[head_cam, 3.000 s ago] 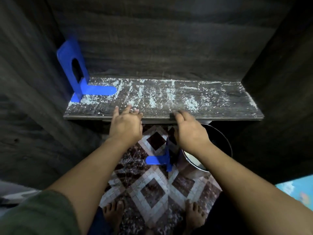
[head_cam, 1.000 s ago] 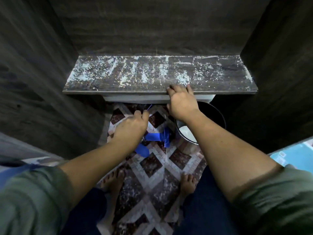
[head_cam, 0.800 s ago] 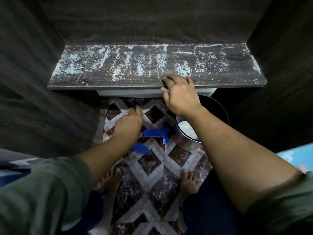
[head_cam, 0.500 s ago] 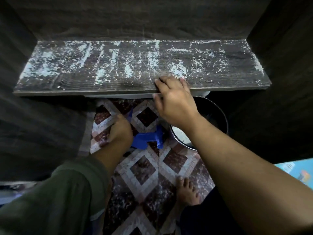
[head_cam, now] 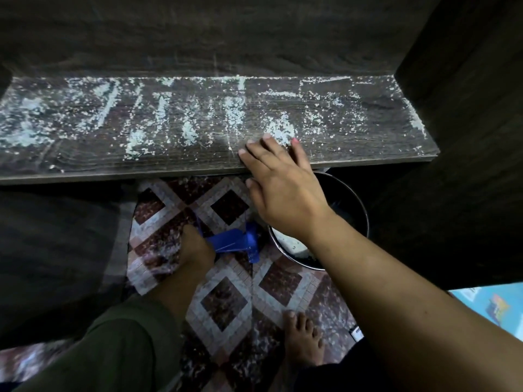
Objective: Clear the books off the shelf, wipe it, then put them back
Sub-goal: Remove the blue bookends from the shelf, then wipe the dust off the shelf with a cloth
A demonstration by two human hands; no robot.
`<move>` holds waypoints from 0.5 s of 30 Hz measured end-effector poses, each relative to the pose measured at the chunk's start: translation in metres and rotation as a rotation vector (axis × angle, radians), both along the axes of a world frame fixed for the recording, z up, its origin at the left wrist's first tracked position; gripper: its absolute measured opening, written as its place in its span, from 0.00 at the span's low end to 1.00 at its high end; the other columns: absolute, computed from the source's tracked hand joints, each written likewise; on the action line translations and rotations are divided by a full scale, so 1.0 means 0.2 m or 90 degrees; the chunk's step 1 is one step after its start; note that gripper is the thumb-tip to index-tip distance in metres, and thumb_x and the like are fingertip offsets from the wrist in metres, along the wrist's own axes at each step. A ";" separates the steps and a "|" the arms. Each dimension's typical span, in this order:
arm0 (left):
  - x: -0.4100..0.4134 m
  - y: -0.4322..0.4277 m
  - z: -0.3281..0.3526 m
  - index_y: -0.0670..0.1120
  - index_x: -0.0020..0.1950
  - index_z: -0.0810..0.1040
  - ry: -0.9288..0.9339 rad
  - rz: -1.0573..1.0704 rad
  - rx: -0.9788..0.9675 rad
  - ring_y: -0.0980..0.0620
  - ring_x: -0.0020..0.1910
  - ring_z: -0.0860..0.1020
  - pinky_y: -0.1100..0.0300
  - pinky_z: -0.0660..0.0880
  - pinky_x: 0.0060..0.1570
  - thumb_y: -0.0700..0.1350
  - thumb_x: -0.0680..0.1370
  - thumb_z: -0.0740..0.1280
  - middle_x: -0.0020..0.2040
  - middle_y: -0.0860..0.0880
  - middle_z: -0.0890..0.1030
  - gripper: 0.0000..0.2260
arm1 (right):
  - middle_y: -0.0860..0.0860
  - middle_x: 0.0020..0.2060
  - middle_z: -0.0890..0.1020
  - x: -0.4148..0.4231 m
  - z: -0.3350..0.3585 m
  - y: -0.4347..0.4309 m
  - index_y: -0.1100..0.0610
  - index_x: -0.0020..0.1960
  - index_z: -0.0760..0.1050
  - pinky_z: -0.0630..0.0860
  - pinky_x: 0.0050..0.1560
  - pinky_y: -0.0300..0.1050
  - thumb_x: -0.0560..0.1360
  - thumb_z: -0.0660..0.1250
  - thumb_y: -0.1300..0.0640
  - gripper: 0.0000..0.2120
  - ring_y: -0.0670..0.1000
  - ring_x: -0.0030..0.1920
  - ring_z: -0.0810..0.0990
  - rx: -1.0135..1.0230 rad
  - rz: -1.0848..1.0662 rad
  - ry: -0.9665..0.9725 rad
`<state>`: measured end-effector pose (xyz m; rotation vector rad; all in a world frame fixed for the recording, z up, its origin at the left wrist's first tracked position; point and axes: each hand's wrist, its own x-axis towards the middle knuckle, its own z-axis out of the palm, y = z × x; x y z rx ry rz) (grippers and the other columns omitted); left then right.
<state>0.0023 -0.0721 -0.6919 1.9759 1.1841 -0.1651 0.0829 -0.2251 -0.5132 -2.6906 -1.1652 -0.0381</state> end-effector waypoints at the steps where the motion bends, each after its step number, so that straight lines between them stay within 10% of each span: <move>1: -0.01 0.00 0.03 0.33 0.68 0.65 -0.022 -0.041 0.007 0.44 0.53 0.72 0.65 0.71 0.45 0.32 0.81 0.58 0.62 0.36 0.73 0.15 | 0.48 0.78 0.57 -0.01 0.01 0.00 0.52 0.78 0.56 0.38 0.76 0.58 0.82 0.51 0.49 0.25 0.50 0.78 0.47 0.015 0.001 0.001; 6: -0.06 0.09 -0.04 0.41 0.45 0.65 0.011 -0.092 0.038 0.51 0.31 0.66 0.53 0.66 0.32 0.34 0.81 0.60 0.38 0.42 0.70 0.06 | 0.50 0.78 0.56 -0.02 0.01 0.01 0.55 0.78 0.55 0.37 0.76 0.57 0.82 0.52 0.47 0.27 0.51 0.78 0.46 0.037 -0.010 0.014; 15: -0.04 0.13 0.11 0.40 0.51 0.70 0.006 -0.225 0.147 0.48 0.35 0.74 0.57 0.68 0.30 0.49 0.78 0.66 0.43 0.42 0.76 0.13 | 0.51 0.78 0.56 -0.01 0.02 0.04 0.56 0.79 0.51 0.35 0.75 0.58 0.81 0.54 0.45 0.30 0.51 0.78 0.45 0.012 -0.024 0.012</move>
